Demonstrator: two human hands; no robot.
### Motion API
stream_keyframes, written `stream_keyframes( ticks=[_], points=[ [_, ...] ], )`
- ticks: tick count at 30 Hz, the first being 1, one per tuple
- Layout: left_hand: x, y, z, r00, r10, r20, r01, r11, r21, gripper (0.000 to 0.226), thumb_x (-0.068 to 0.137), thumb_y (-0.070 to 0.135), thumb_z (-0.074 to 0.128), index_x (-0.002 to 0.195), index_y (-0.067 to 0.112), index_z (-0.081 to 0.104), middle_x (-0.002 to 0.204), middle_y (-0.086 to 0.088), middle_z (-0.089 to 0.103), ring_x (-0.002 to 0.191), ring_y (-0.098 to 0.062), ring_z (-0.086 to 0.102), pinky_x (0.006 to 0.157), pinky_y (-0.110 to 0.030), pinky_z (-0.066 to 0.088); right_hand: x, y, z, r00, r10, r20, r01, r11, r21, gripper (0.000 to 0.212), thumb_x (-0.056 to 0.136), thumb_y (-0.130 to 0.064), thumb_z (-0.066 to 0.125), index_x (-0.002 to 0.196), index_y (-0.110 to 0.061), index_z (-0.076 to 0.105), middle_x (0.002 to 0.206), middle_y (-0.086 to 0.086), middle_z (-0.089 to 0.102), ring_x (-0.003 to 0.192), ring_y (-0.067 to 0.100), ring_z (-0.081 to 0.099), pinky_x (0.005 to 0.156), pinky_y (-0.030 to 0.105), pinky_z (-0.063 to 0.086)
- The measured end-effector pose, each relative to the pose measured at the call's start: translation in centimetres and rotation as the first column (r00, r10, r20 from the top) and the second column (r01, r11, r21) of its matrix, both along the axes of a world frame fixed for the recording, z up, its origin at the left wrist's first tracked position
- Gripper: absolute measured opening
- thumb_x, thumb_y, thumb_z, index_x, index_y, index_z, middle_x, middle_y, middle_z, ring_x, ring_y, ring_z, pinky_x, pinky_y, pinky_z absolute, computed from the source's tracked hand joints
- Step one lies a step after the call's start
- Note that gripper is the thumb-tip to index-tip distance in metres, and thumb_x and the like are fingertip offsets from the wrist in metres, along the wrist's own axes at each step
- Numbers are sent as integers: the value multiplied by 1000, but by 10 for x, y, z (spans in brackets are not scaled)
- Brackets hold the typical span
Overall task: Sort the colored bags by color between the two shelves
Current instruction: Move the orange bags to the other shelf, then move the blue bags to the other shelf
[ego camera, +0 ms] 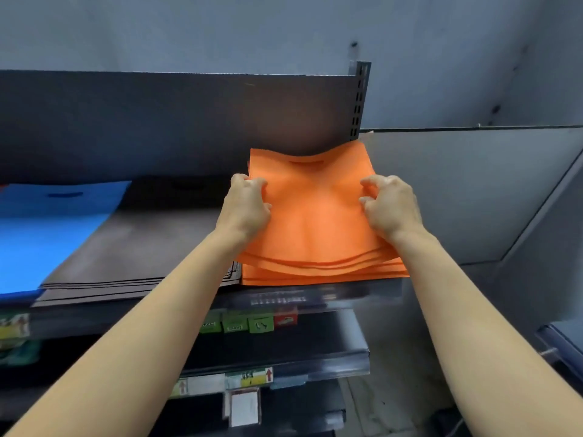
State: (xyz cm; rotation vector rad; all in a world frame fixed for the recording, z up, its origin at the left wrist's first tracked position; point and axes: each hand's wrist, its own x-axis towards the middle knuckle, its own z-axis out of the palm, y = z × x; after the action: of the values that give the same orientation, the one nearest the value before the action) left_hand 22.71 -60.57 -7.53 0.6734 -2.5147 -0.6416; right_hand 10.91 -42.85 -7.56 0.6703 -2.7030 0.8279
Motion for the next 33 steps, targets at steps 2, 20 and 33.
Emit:
stream_keyframes(
  ticks=[2, 20, 33],
  points=[
    [-8, 0, -9, 999, 6, 50, -7, 1000, 14, 44, 91, 11, 57, 134, 8, 48, 140, -14, 36, 121, -30, 48, 98, -30, 37, -11, -1, -9, 999, -1, 41, 0, 1000, 28, 40, 92, -16, 56, 131, -17, 55, 132, 12, 53, 120, 32, 51, 99, 35, 40],
    [-34, 34, 1, 986, -107, 129, 131, 972, -195, 36, 93, 23, 55, 128, 15, 54, 134, -9, 48, 121, -29, 46, 102, -43, 38, -23, 32, 10, 995, -92, -32, 94, 993, 73, 37, 91, -23, 57, 126, -11, 57, 121, 12, 61, 114, 31, 54, 94, 38, 44],
    [-70, 249, 15, 606, -791, -84, 775, 612, -157, 28, 93, 21, 53, 120, 19, 61, 124, -2, 55, 115, -25, 51, 102, -39, 39, 64, 248, 21, 769, -631, -100, 633, 774, -14, 36, 93, -32, 53, 121, -10, 60, 111, 13, 66, 109, 33, 55, 93, 39, 44]
  ],
)
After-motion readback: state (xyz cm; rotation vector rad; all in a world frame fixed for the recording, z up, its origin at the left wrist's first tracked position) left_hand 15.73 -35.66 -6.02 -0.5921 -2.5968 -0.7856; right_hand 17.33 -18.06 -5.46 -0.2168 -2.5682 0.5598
